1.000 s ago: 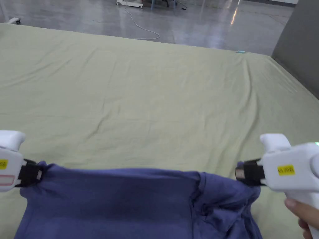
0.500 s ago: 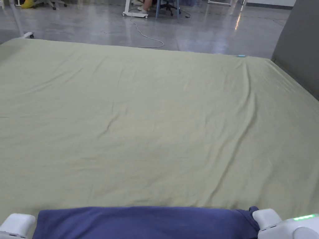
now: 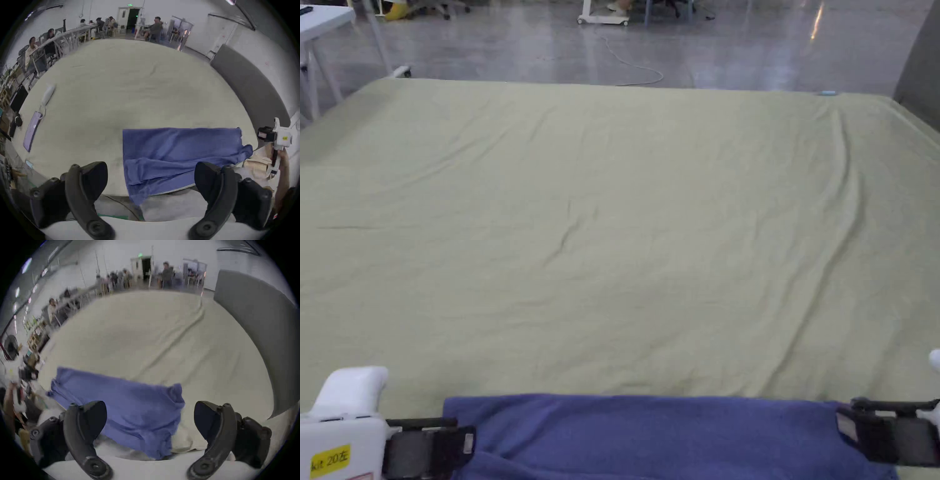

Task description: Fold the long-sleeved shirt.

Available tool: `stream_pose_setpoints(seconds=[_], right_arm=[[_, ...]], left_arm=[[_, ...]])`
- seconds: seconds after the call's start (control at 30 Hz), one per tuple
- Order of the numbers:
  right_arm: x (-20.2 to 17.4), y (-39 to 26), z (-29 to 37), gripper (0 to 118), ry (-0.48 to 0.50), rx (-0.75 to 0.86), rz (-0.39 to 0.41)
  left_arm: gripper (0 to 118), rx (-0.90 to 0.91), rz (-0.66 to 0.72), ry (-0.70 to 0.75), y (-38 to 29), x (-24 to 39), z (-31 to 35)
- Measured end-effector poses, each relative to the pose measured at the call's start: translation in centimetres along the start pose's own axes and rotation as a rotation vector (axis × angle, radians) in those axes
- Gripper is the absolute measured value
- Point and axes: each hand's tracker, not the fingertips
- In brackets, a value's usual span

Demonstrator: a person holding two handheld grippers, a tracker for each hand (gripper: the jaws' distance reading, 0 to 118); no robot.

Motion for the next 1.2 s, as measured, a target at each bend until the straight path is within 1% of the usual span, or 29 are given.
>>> stream_pose_setpoints(seconds=[0.03, 0.07, 0.1, 0.13, 0.17, 0.2, 0.27, 0.3, 0.33, 0.37, 0.4, 0.43, 0.47, 0.5, 0.53, 0.63, 0.67, 0.7, 0.77, 0.8, 0.9, 0.93, 1.03, 1.07, 1.1, 1.13, 1.17, 1.2], right_arm=[[0.0, 0.1, 0.2, 109, 0.037, 0.011, -0.037], [0.0, 0.0, 0.1, 105, 0.078, 0.015, -0.073], [-0.4, 0.1, -0.3, 73, 0.13, -0.001, -0.1], [-0.6, 0.0, -1.1, 19, 0.153, -0.038, -0.118], [-1.0, -0.2, -2.1, 0, 0.15, -0.082, -0.131], [-1.6, -0.9, -2.9, 0, 0.113, -0.092, -0.122], [-2.8, -1.3, -3.9, 0, 0.108, -0.118, -0.02], [-3.4, -1.5, -4.0, 0, 0.114, -0.114, 0.001], [-3.9, -1.7, -4.2, 0, 0.13, -0.112, 0.006], [-3.8, -1.4, -4.2, 0, 0.167, -0.111, 0.004], [-4.1, -1.5, -4.3, 0, 0.203, -0.107, -0.008], [-4.5, -1.5, -4.5, 0, 0.236, -0.103, -0.026], [-4.7, -1.5, -4.8, 0, 0.263, -0.103, -0.041], [-4.1, -1.2, -4.7, 0, 0.285, -0.103, -0.05], [-4.3, -1.1, -4.9, 0, 0.302, -0.101, -0.053], [-4.2, -0.9, -4.9, 0, 0.386, -0.073, -0.062], [-4.3, -0.8, -4.9, 0, 0.415, -0.066, -0.068], [-4.5, -0.8, -5.1, 0, 0.448, -0.055, -0.078], [-4.1, -0.6, -5.0, 0, 0.508, -0.033, -0.097], [-4.3, -0.6, -5.2, 0, 0.533, -0.024, -0.108], [-4.5, -0.3, -5.7, 0, 0.572, -0.011, -0.121], [-4.7, -0.2, -5.8, 0, 0.581, -0.01, -0.119], [-5.4, -0.2, -5.6, 0, 0.583, -0.001, -0.09], [-5.6, -0.1, -5.5, 0, 0.581, -0.003, -0.083], [-5.7, -0.1, -5.4, 0, 0.58, -0.005, -0.078], [-5.9, 0.0, -5.4, 0, 0.576, -0.006, -0.077], [-5.8, 0.0, -5.4, 0, 0.573, -0.006, -0.079], [-5.9, 0.1, -5.5, 0, 0.57, -0.004, -0.084]], left_arm=[[108, -0.014, 0.0, 0.002, -0.2, 0.2, -0.2], [93, -0.048, -0.017, 0.02, -0.5, 0.5, -0.5], [23, -0.089, -0.064, 0.048, -0.6, 0.8, -1.1], [0, -0.109, -0.105, 0.068, -1.0, 1.2, -2.1], [0, -0.096, -0.103, 0.085, -1.2, 1.1, -2.2], [0, -0.117, -0.068, 0.037, -1.1, 0.8, -2.5], [0, -0.091, 0.052, -0.076, -0.7, -1.5, -2.6], [9, -0.055, 0.112, -0.111, -0.2, -2.5, -2.5], [52, -0.027, 0.153, -0.126, 0.2, -3.9, -2.6], [102, -0.034, 0.185, -0.163, 0.7, -5.2, -3.1], [118, -0.073, 0.211, -0.176, 0.7, -6.1, -4.1], [118, -0.05, 0.246, -0.202, 0.7, -7.5, -4.5], [118, -0.124, 0.292, -0.241, 1.0, -8.3, -5.5], [118, -0.167, 0.357, -0.3, 0.8, -9.4, -6.9], [118, -0.233, 0.405, -0.339, -0.9, -9.4, -8.8], [118, -0.322, 0.523, -0.486, -3.2, -10.4, -12.8], [118, -0.263, 0.545, -0.518, -2.7, -11.3, -13.0], [118, -0.226, 0.584, -0.584, -2.2, -11.6, -13.1], [118, -0.225, 0.656, -0.643, -2.1, -11.9, -14.3], [118, -0.224, 0.659, -0.676, -1.9, -10.7, -14.3], [118, -0.231, 0.609, -0.68, -1.0, -9.8, -16.2], [118, -0.232, 0.603, -0.674, -0.7, -10.2, -17.4], [118, -0.242, 0.524, -0.628, 0.0, -9.9, -17.5], [114, -0.24, 0.507, -0.607, -0.2, -9.7, -17.2], [80, -0.232, 0.5, -0.568, -0.3, -10.2, -16.9], [15, -0.201, 0.508, -0.509, -0.5, -11.1, -16.6], [2, -0.187, 0.528, -0.528, -1.2, -12.2, -17.2], [2, -0.232, 0.678, -0.613, -2.2, -13.4, -17.6]])
